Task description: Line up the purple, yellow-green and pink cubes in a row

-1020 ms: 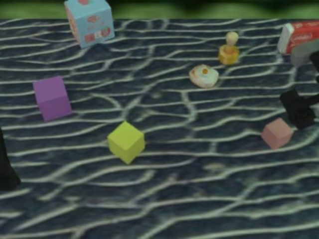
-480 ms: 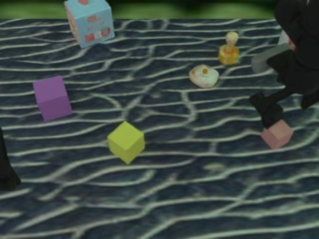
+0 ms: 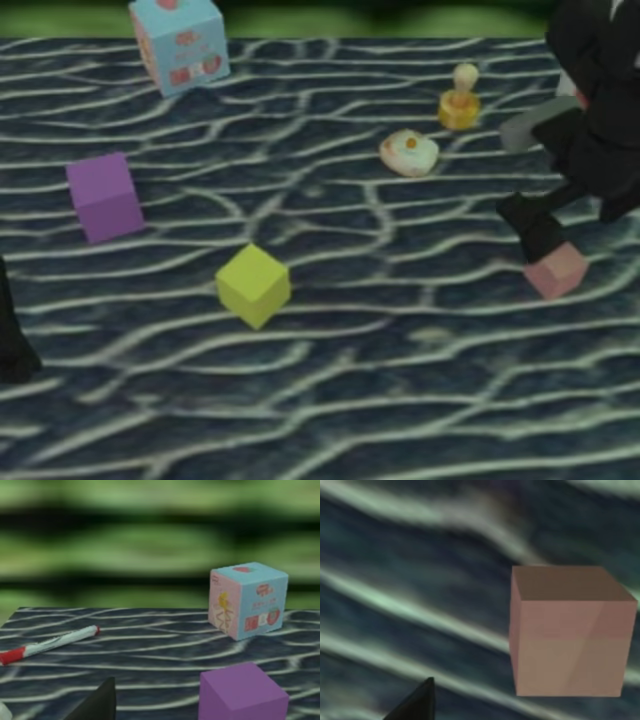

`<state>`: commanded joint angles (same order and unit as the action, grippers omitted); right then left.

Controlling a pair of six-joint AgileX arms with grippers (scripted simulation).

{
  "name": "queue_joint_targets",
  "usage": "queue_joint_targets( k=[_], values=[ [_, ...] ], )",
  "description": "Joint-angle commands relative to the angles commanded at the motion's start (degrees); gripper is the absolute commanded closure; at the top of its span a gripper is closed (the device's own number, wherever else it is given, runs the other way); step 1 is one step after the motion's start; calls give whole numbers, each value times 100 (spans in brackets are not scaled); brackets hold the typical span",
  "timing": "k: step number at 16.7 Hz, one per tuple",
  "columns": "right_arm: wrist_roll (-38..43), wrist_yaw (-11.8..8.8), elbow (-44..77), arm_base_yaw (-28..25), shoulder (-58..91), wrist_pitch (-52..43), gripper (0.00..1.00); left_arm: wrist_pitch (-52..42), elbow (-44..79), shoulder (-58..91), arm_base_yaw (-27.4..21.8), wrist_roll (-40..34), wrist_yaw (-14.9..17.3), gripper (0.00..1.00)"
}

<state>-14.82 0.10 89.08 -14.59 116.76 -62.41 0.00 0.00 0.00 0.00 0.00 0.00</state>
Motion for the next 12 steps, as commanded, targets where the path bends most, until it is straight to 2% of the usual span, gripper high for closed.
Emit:
queue_joint_targets(
  k=[7,12],
  values=[
    [25,4,-877,-21,577,1479,0,0,0,0,0,0,0,0],
    [26,5,-934,-23,619,1562,0,0,0,0,0,0,0,0]
  ],
)
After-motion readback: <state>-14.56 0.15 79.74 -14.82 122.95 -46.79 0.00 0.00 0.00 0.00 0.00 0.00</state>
